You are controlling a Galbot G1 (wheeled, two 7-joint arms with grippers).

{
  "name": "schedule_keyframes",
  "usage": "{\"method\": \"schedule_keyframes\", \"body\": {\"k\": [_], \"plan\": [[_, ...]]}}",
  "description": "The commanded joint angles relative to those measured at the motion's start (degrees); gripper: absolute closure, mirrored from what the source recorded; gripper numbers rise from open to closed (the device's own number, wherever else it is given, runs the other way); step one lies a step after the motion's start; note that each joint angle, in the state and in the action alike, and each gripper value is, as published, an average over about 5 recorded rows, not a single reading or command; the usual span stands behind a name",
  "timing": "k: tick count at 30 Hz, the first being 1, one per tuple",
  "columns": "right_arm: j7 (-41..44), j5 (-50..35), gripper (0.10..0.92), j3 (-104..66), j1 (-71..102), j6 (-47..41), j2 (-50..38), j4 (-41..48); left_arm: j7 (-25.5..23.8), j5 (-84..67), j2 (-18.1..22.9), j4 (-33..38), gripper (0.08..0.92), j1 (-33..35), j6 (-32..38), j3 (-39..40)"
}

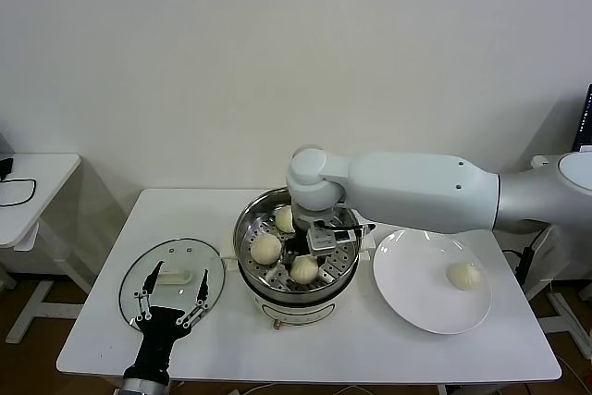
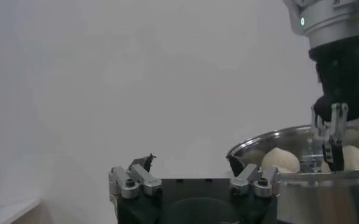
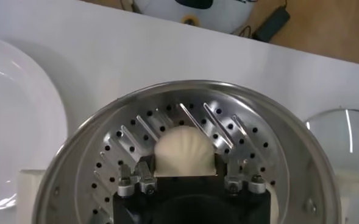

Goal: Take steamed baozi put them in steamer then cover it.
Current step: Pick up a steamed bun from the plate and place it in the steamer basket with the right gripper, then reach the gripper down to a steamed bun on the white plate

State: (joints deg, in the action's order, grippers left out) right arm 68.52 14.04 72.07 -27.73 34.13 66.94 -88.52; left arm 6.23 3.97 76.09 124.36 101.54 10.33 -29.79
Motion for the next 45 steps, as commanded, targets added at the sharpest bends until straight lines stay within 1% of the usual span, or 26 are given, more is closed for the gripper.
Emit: {"method": "schedule_keyframes", "body": {"k": [1, 6, 10, 12, 15, 18, 23, 25, 27, 30, 33, 36, 41, 45], "plan": [[-0.5, 2.08, 0.325, -0.52, 1.43, 0.91, 0.6, 0.23, 0.05, 0.0, -0.03, -0.21, 0.177, -0.07, 0.0, 0.02], [0.24, 1.49, 0.222, -1.72, 0.55, 0.9, -0.15, -0.04, 0.04, -0.02, -0.08, -0.42, 0.177, -0.17, 0.12, 0.01], [1.86, -0.58, 0.204, -3.99, -0.74, -0.08, -2.68, -1.33, 0.04, -0.09, -0.15, -0.44, 0.177, -0.28, 0.14, -0.13], [3.76, -2.9, 0.203, -6.69, -1.45, -1.93, -4.86, -1.47, 0.04, -0.11, -0.19, -0.44, 0.177, -0.32, 0.13, -0.18], [7.48, -8.07, 0.203, -10.79, -3.03, -7.61, -9.0, -0.41, 0.05, -0.13, -0.26, -0.41, 0.177, -0.37, 0.06, -0.16], [9.98, -13.6, 0.203, -13.46, -4.41, -15.02, -13.38, 2.86, 0.04, -0.13, -0.29, -0.31, 0.177, -0.5, -0.06, -0.06], [9.6, -24.06, 0.203, -15.26, -4.39, -29.74, -20.64, 13.81, 0.04, -0.13, -0.37, -0.11, 0.177, -0.56, -0.11, 0.08], [9.23, -25.68, 0.203, -15.5, -3.47, -33.45, -23.25, 18.27, 0.05, -0.13, -0.41, -0.07, 0.177, -0.56, -0.1, 0.05], [9.11, -25.96, 0.203, -15.25, -2.0, -35.52, -25.79, 22.36, 0.05, -0.13, -0.44, -0.05, 0.177, -0.57, -0.09, 0.03], [8.43, -25.09, 0.203, -13.87, 0.59, -36.08, -28.91, 26.87, 0.06, -0.13, -0.47, -0.02, 0.177, -0.63, -0.11, 0.08], [7.77, -23.1, 0.203, -13.75, 4.31, -35.76, -31.89, 29.84, 0.07, -0.13, -0.45, 0.14, 0.177, -0.73, -0.21, 0.13], [7.14, -20.13, 0.203, -16.1, 9.16, -35.0, -34.39, 30.89, 0.07, -0.13, -0.42, 0.27, 0.177, -0.84, -0.35, 0.16], [5.59, -14.32, 0.203, -22.77, 19.19, -31.91, -35.69, 33.44, 0.08, -0.12, -0.39, 0.39, 0.177, -0.73, -0.53, 0.11], [4.55, -11.92, 0.203, -26.75, 25.19, -30.1, -34.93, 35.5, 0.07, -0.1, -0.42, 0.41, 0.177, -0.57, -0.66, -0.08]]}}
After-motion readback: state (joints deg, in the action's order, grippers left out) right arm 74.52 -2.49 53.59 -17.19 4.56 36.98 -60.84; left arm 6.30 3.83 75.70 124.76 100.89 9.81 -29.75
